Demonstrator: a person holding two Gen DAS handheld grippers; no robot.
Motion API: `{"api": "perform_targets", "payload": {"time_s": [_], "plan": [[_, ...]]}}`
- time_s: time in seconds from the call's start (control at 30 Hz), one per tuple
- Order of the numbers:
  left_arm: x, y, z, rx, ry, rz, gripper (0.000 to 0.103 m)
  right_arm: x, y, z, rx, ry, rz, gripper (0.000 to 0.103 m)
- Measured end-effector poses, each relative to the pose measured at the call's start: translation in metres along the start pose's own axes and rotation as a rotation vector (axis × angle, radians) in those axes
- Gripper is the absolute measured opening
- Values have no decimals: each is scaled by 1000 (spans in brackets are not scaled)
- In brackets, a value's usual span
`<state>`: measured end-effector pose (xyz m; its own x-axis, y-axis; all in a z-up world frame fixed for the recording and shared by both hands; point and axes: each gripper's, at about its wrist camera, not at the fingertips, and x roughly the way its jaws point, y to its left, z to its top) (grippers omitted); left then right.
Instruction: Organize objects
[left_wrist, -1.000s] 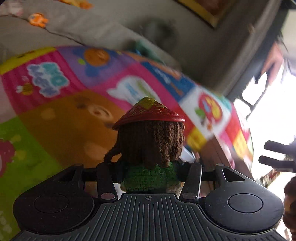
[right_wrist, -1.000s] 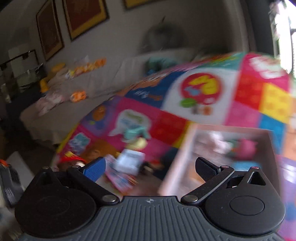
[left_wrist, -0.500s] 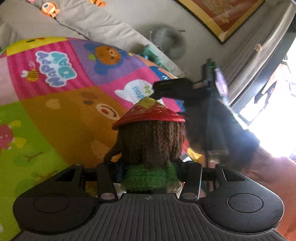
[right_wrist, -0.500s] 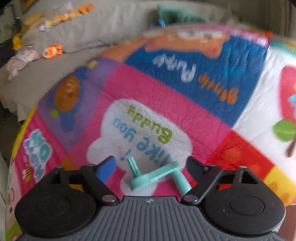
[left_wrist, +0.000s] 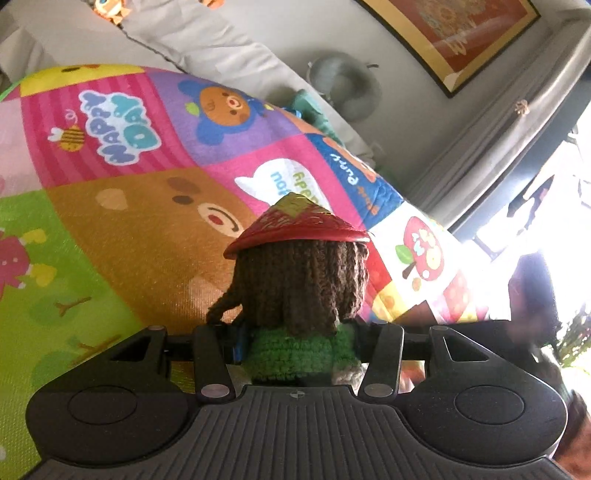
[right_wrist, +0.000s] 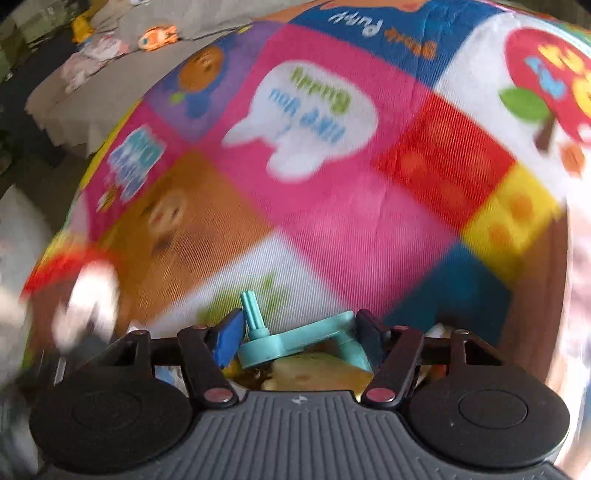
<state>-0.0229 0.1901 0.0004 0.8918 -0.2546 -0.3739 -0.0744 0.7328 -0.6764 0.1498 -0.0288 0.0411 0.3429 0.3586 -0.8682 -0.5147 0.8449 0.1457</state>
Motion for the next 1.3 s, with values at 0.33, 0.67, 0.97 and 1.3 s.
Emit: {"api": "perform_targets", "payload": {"time_s": [0.33, 0.67, 0.97, 1.3], "plan": [[4, -14, -5, 96, 20, 3, 53, -72, 15, -134, -122, -150, 1, 70], [-24, -66, -26, 260, 118, -14, 53, -146, -25, -226, -32, -382, -99, 83], [-52, -129, -46, 420, 224, 11, 53, -146, -75, -252, 136, -414, -88, 85], [-28, -154, -96, 503, 406, 38, 53, -130, -79, -276, 34, -409, -406, 86]]}}
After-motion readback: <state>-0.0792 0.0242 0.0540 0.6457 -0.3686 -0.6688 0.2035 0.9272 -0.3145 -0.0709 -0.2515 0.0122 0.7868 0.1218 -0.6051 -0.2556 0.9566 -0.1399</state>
